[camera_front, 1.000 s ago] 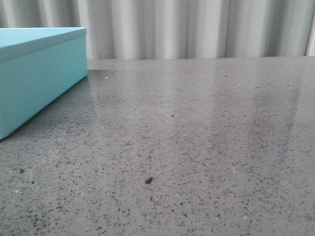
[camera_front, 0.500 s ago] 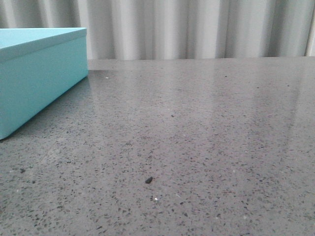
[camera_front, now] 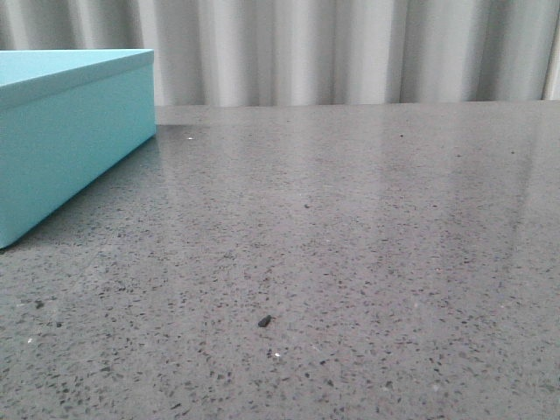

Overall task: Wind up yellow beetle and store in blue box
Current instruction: 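Lower the yellow car into the blue box and open the left gripper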

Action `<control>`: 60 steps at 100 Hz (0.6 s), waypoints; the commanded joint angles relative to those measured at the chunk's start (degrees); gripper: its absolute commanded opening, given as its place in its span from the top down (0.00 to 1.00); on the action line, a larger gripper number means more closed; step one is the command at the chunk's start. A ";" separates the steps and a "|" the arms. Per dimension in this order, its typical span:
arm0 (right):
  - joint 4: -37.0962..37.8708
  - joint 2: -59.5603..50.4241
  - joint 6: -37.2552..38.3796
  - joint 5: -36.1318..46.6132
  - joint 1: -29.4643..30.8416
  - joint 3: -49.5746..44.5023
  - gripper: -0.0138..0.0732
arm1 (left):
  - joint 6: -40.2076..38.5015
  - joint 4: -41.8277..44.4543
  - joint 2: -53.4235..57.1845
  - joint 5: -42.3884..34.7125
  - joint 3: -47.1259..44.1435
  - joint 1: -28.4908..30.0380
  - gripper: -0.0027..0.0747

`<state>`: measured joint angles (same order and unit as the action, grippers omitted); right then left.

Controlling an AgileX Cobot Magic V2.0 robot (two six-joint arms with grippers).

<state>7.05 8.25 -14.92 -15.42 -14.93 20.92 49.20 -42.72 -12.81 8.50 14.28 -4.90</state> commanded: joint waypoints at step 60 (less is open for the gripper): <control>0.15 0.62 -0.20 3.95 -0.14 1.44 0.90 | -0.21 -3.04 -0.37 -14.24 -5.98 -0.56 0.99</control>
<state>7.05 8.25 -14.92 -15.70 -14.93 20.92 49.20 -44.22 -12.77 2.66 10.04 -4.90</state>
